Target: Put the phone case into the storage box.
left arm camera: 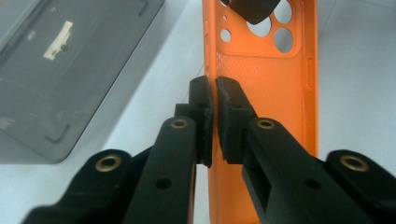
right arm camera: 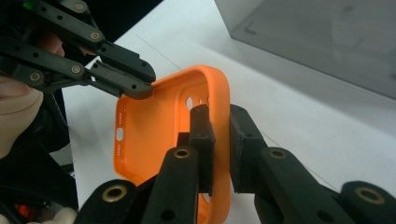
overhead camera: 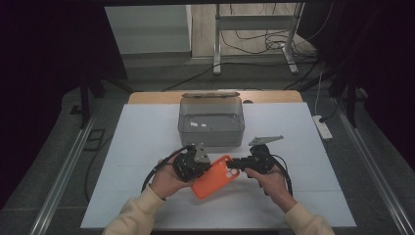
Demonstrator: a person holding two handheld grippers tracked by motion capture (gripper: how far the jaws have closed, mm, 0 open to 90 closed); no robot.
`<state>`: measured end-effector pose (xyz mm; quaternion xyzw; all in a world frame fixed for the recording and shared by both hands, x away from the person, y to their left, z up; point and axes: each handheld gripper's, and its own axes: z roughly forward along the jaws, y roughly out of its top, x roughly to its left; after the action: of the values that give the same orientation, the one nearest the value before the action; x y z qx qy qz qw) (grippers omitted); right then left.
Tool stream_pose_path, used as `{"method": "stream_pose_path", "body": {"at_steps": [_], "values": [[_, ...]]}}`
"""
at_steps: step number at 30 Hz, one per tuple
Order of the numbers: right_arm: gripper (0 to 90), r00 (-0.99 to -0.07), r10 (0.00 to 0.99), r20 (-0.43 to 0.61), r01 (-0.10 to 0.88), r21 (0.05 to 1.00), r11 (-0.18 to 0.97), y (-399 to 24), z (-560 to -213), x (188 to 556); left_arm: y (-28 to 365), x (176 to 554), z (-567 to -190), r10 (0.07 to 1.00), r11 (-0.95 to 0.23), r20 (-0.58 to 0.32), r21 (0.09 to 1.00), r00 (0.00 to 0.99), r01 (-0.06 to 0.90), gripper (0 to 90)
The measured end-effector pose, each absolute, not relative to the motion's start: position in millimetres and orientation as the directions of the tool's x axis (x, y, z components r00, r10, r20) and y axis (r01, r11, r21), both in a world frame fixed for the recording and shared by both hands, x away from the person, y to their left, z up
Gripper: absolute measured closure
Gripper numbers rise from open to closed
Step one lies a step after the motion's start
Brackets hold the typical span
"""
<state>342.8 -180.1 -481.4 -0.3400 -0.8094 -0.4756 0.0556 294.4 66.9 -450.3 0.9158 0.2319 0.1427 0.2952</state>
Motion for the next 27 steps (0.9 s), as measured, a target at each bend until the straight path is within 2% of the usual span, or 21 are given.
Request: {"method": "stream_pose_path", "body": {"at_steps": [1,4,8,11,18,27], "values": [[81.9,-0.764,0.496,0.412,0.6,0.736,0.314,-180.4,-480.2,342.2,67.8,294.7,-449.3,0.51,-0.711,0.119,0.616,0.852,0.34,80.7],[82.0,-0.776,0.488,0.399,0.58,0.755,0.305,-181.2,-477.0,340.8,71.5,296.2,-446.0,0.524,-0.685,0.09,0.636,0.847,0.356,60.8],[82.0,-0.78,0.489,0.39,0.564,0.776,0.282,-184.2,-473.4,340.2,80.6,299.0,-442.2,0.544,-0.64,0.034,0.662,0.838,0.389,40.7],[82.0,-0.79,0.476,0.387,0.551,0.787,0.276,-186.1,-472.2,340.5,87.7,301.3,-440.9,0.56,-0.606,-0.011,0.677,0.828,0.419,32.4],[82.0,-0.802,0.468,0.372,0.532,0.8,0.276,-187.1,-470.6,339.7,104.6,304.6,-440.5,0.546,-0.542,-0.128,0.699,0.828,0.466,26.0],[81.9,-0.807,0.469,0.358,0.518,0.81,0.273,-188.7,-469.5,339.4,119.4,308.3,-442.9,0.551,-0.497,-0.187,0.709,0.814,0.5,25.1]]}}
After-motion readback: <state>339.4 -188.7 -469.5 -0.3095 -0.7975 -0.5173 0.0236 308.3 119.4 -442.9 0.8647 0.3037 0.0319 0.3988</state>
